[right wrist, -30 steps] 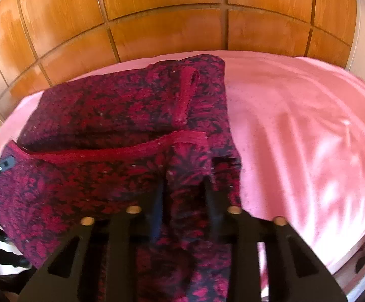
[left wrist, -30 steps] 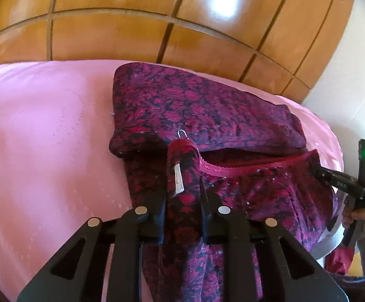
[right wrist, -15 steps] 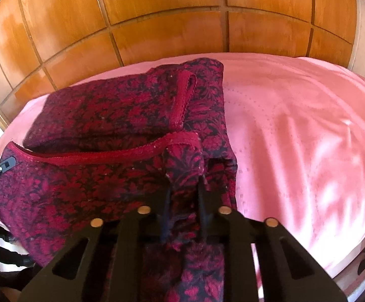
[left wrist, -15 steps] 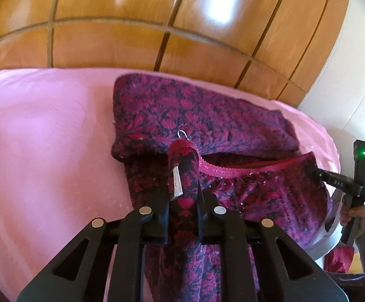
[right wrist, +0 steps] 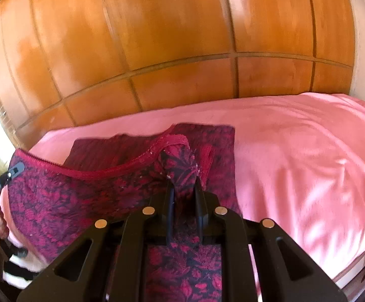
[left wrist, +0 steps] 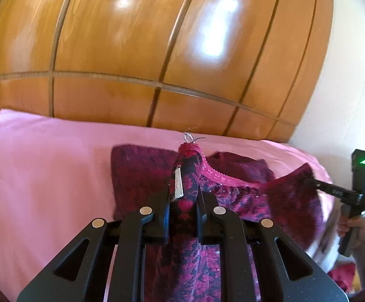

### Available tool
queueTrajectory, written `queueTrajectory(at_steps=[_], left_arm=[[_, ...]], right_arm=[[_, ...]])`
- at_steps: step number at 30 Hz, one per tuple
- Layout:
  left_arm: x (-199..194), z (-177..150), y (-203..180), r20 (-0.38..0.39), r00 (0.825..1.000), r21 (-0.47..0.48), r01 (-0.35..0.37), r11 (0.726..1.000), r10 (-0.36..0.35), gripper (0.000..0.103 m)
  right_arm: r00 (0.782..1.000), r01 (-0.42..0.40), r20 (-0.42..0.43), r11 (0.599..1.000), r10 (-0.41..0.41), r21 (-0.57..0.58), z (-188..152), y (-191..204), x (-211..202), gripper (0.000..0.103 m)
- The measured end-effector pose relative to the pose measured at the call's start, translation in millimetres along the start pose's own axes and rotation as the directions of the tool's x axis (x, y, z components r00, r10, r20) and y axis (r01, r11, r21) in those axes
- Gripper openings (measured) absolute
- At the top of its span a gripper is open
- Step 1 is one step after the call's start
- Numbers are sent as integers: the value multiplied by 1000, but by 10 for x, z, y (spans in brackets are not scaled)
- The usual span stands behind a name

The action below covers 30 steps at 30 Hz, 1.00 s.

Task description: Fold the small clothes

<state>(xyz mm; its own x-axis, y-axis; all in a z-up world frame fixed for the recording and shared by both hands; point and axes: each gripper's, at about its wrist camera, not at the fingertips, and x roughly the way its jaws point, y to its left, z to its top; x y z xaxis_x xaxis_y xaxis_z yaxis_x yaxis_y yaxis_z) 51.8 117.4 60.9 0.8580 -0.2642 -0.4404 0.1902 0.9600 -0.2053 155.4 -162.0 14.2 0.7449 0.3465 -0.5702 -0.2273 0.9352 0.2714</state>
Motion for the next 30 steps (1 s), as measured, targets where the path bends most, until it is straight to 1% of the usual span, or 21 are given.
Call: queueTrajectory(at_steps=[4,8,10,14,17,20,22,24,25,26,27,28,29,30], left_arm=[[264,205,110,3,999,-17,-33,999,33,14],[590,413,232,-15,997,-25,-80,996,80,14],[786,526,293,-30,994,-21,-103,994,102,14],[1120,721,374,-62,988,-16,-143,990,142,14],[1415,808,462,-102,978,-14,-182,983,179,14],[1680,802,549,-157,964,-16,-219,976,214,14],[1921,740,633,-225,943,-7,-255,967,247,14],[2168,622,747,-323,908,-14,-285,959,265,15],[2272,551,796,-370,887,-10,-301,954,276,20],[2296,531,809,-379,881,-6,-308,951,283,24],[2269,536,818,-376,884,-15,-307,952,279,24],[2218,558,819,-369,890,-28,-300,954,269,29],[2144,588,823,-357,897,-45,-296,954,261,40],[2039,610,835,-338,905,-66,-297,953,259,47]], right_arm=[[999,-2,48,1000,1,29,282,-37,147,13],[998,23,62,1000,-23,10,548,-4,420,13],[996,48,71,999,-48,1,697,28,576,13],[995,79,61,997,-79,6,952,32,924,13],[993,111,39,994,-111,8,1072,12,1200,13],[989,150,-14,989,-150,8,1100,-55,1515,13],[981,182,-71,983,-180,14,1066,-156,1761,13],[971,205,-130,978,-200,25,996,-243,1967,13],[963,215,-170,976,-208,24,940,-287,2088,14],[959,217,-193,976,-210,20,897,-307,2161,15],[958,215,-200,976,-206,21,878,-313,2183,17],[959,215,-196,976,-206,28,877,-334,2160,19],[962,205,-194,978,-194,34,889,-346,2107,23],[965,197,-184,980,-188,34,905,-336,2049,30]])
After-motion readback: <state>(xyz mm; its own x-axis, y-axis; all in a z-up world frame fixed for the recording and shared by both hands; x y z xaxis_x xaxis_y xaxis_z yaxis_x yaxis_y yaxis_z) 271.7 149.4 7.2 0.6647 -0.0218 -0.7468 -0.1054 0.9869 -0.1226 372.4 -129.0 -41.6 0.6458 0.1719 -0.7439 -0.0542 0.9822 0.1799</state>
